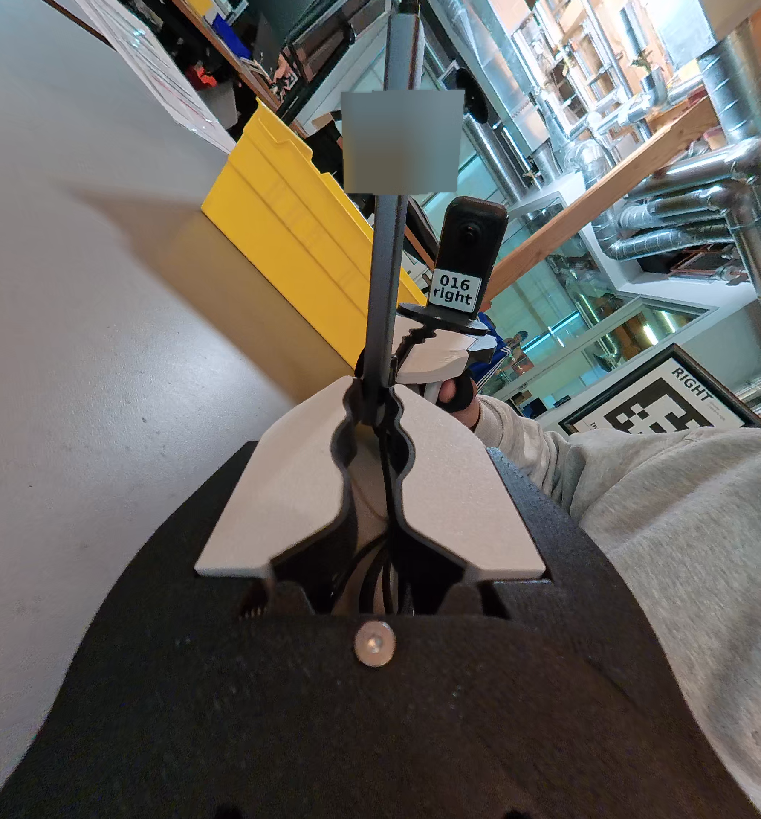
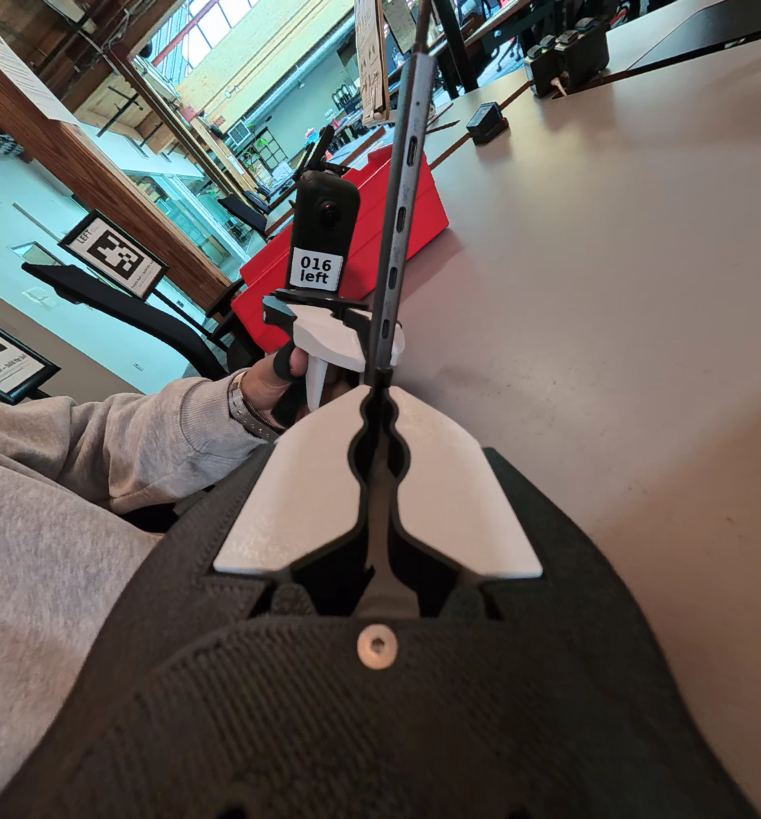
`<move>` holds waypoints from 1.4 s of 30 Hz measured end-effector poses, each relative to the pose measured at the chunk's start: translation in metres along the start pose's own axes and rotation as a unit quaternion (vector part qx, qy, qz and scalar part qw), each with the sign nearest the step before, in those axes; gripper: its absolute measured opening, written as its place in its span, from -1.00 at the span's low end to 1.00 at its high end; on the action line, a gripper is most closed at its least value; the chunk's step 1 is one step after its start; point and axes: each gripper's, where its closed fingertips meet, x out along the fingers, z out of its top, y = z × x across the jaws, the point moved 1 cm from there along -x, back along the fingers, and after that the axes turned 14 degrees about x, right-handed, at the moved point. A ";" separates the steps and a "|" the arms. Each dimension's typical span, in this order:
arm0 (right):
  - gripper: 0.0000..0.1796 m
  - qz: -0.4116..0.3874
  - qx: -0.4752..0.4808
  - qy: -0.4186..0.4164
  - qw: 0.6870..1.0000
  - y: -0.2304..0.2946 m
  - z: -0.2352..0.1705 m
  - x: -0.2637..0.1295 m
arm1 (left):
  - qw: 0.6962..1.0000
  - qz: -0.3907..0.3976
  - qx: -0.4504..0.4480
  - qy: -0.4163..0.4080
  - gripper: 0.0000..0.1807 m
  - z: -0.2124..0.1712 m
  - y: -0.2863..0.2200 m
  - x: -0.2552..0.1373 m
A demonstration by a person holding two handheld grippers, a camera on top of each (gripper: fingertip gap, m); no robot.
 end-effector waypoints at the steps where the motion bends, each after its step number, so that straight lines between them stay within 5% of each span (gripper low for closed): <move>1: -0.97 -0.001 -0.001 0.000 1.000 0.000 0.000 0.000 | 1.000 0.000 -0.001 0.001 -0.88 0.000 0.000 0.000; 23: -0.97 0.027 0.022 -0.009 0.999 -0.002 -0.001 0.001 | 1.000 -0.002 0.000 0.001 -0.88 0.000 0.001 0.000; 27: -0.82 0.041 0.033 -0.019 0.998 0.002 0.002 0.002 | 1.000 -0.007 -0.011 -0.014 -0.88 0.004 0.002 -0.003; 42: -0.90 0.031 -0.005 0.017 0.999 0.009 -0.011 0.010 | 0.998 -0.033 -0.026 -0.038 -0.85 0.010 0.000 -0.006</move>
